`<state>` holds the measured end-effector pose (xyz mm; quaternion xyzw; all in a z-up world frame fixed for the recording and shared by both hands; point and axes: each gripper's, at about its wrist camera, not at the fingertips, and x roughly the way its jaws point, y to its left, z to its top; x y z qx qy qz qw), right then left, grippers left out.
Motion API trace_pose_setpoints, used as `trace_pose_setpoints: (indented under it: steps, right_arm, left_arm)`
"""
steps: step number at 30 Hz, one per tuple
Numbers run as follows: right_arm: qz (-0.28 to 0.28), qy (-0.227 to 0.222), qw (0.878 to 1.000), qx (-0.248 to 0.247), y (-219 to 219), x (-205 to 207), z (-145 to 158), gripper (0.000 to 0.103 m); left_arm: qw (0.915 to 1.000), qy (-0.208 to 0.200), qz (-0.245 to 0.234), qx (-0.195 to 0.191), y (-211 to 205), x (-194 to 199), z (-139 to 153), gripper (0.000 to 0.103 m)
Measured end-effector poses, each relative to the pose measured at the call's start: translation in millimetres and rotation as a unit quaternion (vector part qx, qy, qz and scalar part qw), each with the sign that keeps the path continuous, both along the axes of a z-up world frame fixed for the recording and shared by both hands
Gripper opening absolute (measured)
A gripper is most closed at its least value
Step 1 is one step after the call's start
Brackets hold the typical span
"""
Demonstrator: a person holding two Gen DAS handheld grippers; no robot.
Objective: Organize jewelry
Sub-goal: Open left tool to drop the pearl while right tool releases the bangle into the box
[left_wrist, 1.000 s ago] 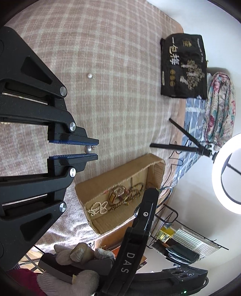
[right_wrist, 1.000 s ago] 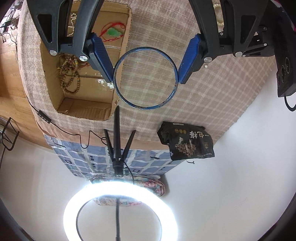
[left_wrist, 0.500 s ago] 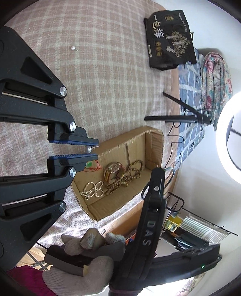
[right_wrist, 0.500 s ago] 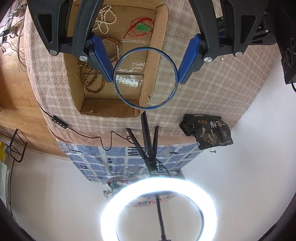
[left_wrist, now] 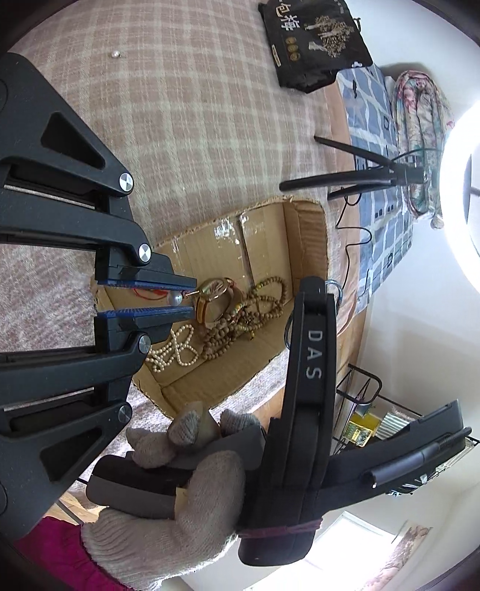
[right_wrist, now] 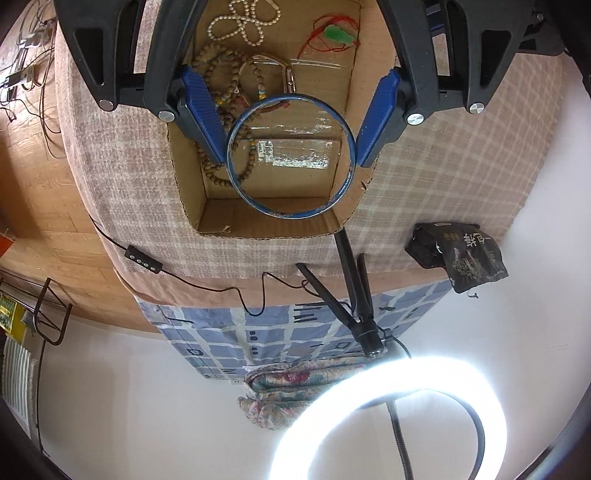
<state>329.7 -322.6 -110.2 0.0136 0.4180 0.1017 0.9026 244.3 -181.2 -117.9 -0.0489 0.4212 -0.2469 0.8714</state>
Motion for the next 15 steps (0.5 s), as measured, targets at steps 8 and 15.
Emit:
trace_pose_setpoints:
  steps: [8, 15]
  right_arm:
    - [-0.01, 0.005, 1.0, 0.003, -7.7, 6.8, -5.8, 0.074]
    - [-0.027, -0.003, 1.0, -0.003, -11.6, 5.5, -3.3, 0.092]
  left_arm:
    - [1.0, 0.003, -0.005, 0.005, -7.3, 3.0, -3.9, 0.007]
    - [0.9999, -0.006, -0.005, 0.01, -9.2, 0.8, -2.9, 0.049]
